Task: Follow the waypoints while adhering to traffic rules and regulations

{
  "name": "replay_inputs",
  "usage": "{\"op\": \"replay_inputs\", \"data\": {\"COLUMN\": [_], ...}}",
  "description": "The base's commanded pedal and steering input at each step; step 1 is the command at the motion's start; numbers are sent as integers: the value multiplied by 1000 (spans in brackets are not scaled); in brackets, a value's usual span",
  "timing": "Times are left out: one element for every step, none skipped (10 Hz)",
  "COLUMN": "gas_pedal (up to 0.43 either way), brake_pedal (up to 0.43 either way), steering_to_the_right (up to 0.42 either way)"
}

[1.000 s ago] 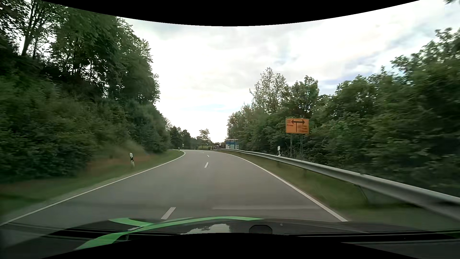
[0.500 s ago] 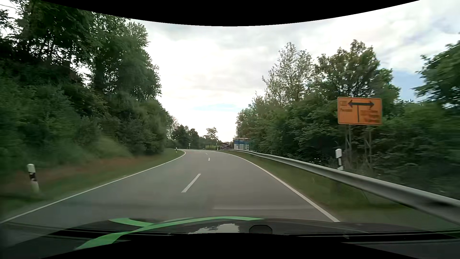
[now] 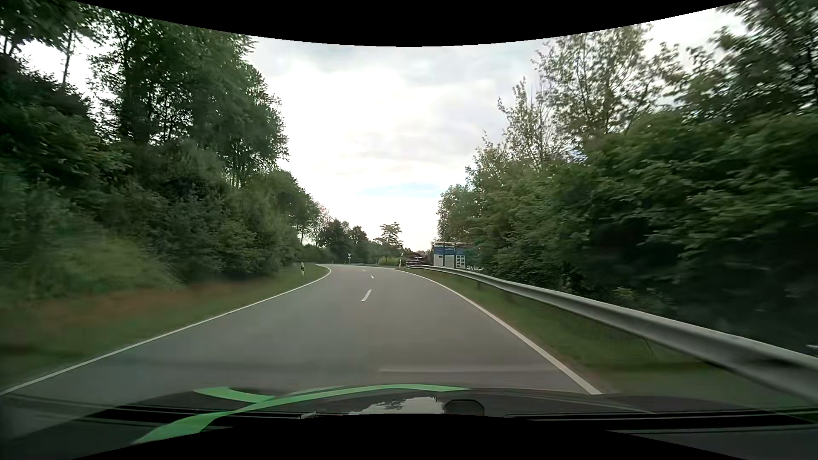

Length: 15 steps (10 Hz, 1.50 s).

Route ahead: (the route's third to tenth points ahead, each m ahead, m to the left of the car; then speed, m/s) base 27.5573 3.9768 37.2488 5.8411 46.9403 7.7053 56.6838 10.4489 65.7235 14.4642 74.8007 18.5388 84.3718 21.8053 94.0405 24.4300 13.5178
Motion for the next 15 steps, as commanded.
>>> {"op": "replay_inputs", "data": {"gas_pedal": [220,220,220,197,169,157,150,138,138,138,138,138,138,138,138], "brake_pedal": [0,0,0,0,0,0,0,0,0,0,0,0,0,0,0], "steering_to_the_right": [-35,-35,-35,-35,-35,-35,-36,-36,-36,-36,-36,-37,-38,-40,-40]}}
